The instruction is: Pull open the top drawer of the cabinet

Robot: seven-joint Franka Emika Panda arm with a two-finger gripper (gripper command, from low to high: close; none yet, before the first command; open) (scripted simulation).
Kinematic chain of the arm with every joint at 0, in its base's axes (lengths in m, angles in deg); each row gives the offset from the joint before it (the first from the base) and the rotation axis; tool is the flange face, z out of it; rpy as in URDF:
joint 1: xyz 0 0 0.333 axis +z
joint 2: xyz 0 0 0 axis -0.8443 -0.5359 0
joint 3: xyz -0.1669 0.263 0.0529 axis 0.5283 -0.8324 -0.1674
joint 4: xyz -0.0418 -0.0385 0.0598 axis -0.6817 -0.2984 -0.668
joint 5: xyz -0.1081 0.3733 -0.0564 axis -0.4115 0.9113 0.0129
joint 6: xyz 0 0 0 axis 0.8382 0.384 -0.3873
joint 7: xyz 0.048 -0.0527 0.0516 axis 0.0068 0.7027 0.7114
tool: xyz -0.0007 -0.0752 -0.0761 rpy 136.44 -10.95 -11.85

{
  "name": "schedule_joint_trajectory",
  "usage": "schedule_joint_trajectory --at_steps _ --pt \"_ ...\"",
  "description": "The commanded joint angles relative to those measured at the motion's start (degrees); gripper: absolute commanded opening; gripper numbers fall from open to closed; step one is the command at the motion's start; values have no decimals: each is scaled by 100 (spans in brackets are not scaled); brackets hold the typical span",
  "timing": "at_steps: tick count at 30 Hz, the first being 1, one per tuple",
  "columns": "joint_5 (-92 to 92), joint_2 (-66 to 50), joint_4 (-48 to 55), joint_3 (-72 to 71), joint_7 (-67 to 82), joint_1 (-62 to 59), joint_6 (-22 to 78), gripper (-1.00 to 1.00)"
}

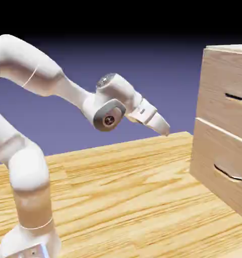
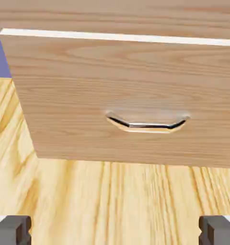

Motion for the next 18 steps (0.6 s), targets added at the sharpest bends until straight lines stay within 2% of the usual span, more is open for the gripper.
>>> schedule_joint_trajectory --at_steps 1,18 --pt "-250 -202 76 -170 38 -122 55 0" --pt "-4486 -3631 1364 -3051 681 -2191 988 0"
